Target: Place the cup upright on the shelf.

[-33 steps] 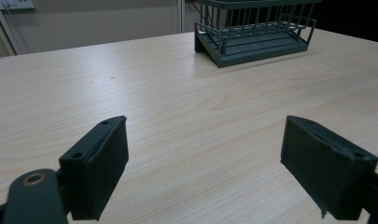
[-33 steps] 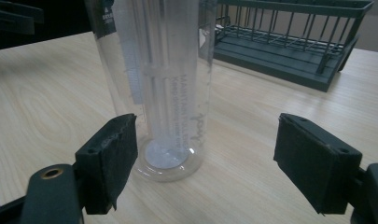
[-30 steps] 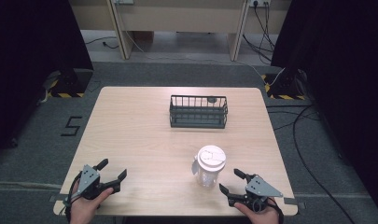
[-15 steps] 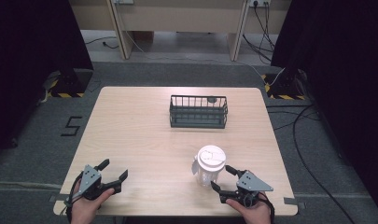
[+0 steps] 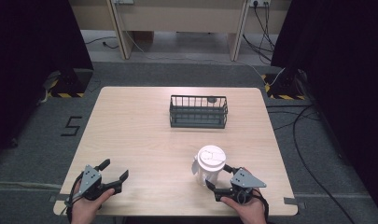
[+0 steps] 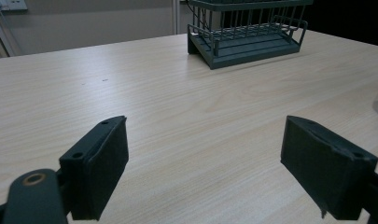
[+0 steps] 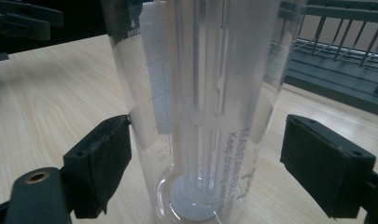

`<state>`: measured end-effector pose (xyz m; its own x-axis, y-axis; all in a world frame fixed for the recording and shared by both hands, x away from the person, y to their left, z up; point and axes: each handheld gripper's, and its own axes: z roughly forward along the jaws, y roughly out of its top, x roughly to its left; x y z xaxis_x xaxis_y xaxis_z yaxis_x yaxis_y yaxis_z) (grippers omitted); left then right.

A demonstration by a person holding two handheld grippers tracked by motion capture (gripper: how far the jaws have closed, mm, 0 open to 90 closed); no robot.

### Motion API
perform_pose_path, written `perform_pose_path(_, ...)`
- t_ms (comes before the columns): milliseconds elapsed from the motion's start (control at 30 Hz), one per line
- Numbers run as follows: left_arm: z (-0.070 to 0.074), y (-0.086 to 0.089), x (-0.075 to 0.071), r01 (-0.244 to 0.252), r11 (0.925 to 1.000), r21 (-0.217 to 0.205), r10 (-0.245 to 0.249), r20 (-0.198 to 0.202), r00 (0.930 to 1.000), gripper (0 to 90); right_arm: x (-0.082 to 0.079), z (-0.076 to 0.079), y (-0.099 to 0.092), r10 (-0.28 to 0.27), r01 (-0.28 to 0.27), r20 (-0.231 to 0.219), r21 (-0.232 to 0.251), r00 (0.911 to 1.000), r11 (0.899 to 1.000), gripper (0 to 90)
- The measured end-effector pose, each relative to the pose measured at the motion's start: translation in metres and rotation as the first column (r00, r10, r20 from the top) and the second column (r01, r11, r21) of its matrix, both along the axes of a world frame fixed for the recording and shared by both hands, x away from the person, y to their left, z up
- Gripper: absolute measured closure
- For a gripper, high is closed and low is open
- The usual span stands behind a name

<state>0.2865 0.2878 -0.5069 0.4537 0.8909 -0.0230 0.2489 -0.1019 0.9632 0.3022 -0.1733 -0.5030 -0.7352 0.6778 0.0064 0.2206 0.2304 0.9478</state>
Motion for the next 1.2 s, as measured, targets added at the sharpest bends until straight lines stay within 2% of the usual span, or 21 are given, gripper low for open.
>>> perform_pose_path(333, 0.000, -0.001, 0.000, 0.005, 1.0000, -0.001, -0.005, 0.001, 1.0000, 14.6, 0.010, -0.004, 0.012, 0.015, -0.015, 0.000, -0.016, 0.9999, 1.000, 14.9)
perform_pose_path(500, 0.000, -0.001, 0.000, 0.007, 1.0000, -0.001, -0.007, 0.002, 1.0000, 14.6, 0.013, -0.007, 0.014, 0.028, -0.028, 0.011, -0.014, 0.9995, 1.000, 16.0)
perform_pose_path(867, 0.000, -0.002, 0.000, 0.017, 0.9998, 0.003, -0.018, 0.002, 0.9998, 14.6, 0.016, -0.013, 0.016, 0.034, -0.034, -0.004, 0.021, 0.9994, 0.999, 16.5)
perform_pose_path(1200, 0.000, -0.002, 0.000, 0.019, 0.9998, 0.000, -0.019, -0.003, 0.9998, 14.6, 0.018, -0.013, 0.020, 0.036, -0.036, 0.007, 0.013, 0.9993, 0.999, 18.2)
